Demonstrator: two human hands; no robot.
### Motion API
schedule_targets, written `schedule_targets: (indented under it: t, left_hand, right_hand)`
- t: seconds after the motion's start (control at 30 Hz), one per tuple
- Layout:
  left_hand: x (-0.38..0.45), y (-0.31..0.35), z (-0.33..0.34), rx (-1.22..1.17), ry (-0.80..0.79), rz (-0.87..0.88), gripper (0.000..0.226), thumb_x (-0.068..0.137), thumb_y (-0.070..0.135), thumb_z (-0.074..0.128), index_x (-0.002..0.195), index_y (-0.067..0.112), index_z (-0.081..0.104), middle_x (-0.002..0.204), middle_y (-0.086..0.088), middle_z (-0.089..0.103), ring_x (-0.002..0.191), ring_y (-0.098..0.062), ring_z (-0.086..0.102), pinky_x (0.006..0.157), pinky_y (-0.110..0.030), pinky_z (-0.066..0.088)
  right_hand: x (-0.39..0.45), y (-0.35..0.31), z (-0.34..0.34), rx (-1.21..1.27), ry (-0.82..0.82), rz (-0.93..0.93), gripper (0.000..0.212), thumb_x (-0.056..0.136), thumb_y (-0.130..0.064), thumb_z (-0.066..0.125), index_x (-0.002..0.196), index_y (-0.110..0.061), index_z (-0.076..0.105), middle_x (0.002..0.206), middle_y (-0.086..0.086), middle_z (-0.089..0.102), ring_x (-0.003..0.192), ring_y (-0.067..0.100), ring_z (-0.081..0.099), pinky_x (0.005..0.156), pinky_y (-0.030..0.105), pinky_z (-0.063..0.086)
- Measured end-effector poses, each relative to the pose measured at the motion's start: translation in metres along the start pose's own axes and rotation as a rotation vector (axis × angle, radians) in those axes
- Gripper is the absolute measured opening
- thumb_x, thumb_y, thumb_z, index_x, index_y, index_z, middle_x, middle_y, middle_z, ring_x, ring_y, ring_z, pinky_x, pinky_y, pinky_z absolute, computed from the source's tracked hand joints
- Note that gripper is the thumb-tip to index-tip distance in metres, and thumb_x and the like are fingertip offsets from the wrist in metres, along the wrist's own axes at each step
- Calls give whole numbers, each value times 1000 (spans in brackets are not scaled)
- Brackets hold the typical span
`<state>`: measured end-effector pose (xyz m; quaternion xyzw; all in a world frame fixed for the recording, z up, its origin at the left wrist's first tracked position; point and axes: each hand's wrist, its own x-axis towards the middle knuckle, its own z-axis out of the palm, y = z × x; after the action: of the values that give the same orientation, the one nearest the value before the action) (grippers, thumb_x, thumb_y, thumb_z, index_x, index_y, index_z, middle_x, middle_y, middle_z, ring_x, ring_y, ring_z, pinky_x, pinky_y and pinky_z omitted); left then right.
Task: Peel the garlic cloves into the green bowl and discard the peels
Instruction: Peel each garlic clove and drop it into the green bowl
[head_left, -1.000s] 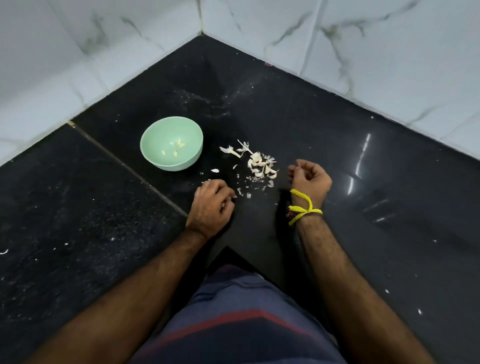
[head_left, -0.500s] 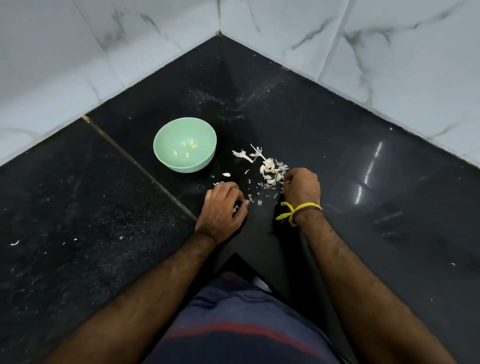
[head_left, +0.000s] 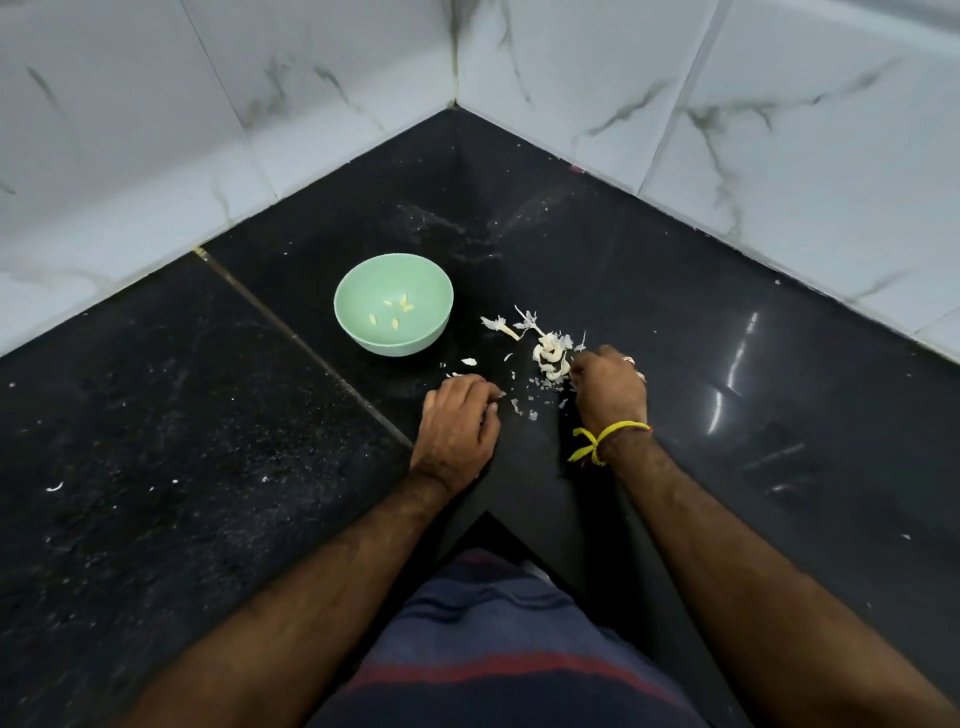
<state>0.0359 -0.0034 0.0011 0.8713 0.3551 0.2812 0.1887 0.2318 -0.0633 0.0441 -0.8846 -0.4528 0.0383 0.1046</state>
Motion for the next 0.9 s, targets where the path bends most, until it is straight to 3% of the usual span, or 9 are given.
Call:
schedule_targets:
  t: [0.13, 0.33, 0.43, 0.53, 0.6, 0.67, 0.77, 0.9]
  left_hand:
    - [-11, 0, -1, 12, 51, -68, 21, 91, 36, 55, 96, 20, 68, 107, 2, 65, 105, -19, 56, 86, -35, 35]
    - [-15, -1, -5, -19, 67, -103, 16, 83, 33, 60, 78, 18, 61, 97, 2, 66, 99, -22, 58, 84, -36, 33]
    - [-15, 0, -6, -65, 68, -100, 14, 80, 29, 60, 74, 16, 58, 90, 3, 67, 90, -23, 60, 83, -35, 33]
    - [-15, -1, -7, -92, 62, -81, 14, 79, 24, 62, 71, 15, 56, 82, 3, 66, 83, -23, 60, 82, -35, 34]
    - [-14, -2, -6, -93, 45, -83, 15, 79, 22, 63, 70, 15, 55, 78, 3, 64, 80, -24, 60, 83, -36, 35]
    - [-13, -2, -5, -86, 32, -79, 14, 79, 22, 63, 71, 15, 54, 75, 3, 61, 77, -24, 58, 82, -38, 37]
    - [-12, 1, -6, -79, 19, -70, 15, 83, 23, 63, 74, 15, 54, 73, 4, 59, 76, -21, 55, 81, -38, 37]
    - [-10, 3, -7, -59, 22, -55, 16, 88, 26, 60, 77, 15, 57, 75, 5, 59, 77, -18, 52, 80, -33, 33]
  right_hand:
    - [-13, 1, 9, -91, 62, -69, 15, 84, -3, 62, 99, -3, 65, 105, 17, 57, 96, 38, 56, 71, 46, 50]
    - [-35, -8, 11, -196, 134, -140, 11, 75, -4, 68, 84, -3, 62, 82, 16, 65, 81, 39, 62, 64, 46, 52]
    - [-35, -5, 10, -7, 189, -129, 10, 82, -8, 63, 90, -3, 62, 88, 18, 65, 84, 40, 60, 67, 44, 50]
    - [-33, -5, 5, 346, 168, 36, 20, 88, -12, 60, 105, -4, 67, 100, 17, 64, 93, 35, 60, 82, 42, 49]
    - [-31, -8, 1, 532, 128, 167, 17, 88, -10, 61, 101, -5, 72, 97, 14, 68, 92, 30, 64, 86, 35, 50]
    - [-31, -15, 2, 711, 35, 256, 13, 89, -7, 62, 90, -11, 74, 88, 8, 71, 87, 25, 68, 86, 34, 55]
    - [-35, -29, 7, 919, -116, 311, 25, 91, -4, 59, 76, -23, 66, 76, 2, 68, 73, 21, 67, 77, 43, 60]
    - [-42, -32, 7, 1004, -245, 266, 21, 93, -1, 58, 85, -16, 70, 75, 6, 67, 65, 16, 64, 71, 41, 62]
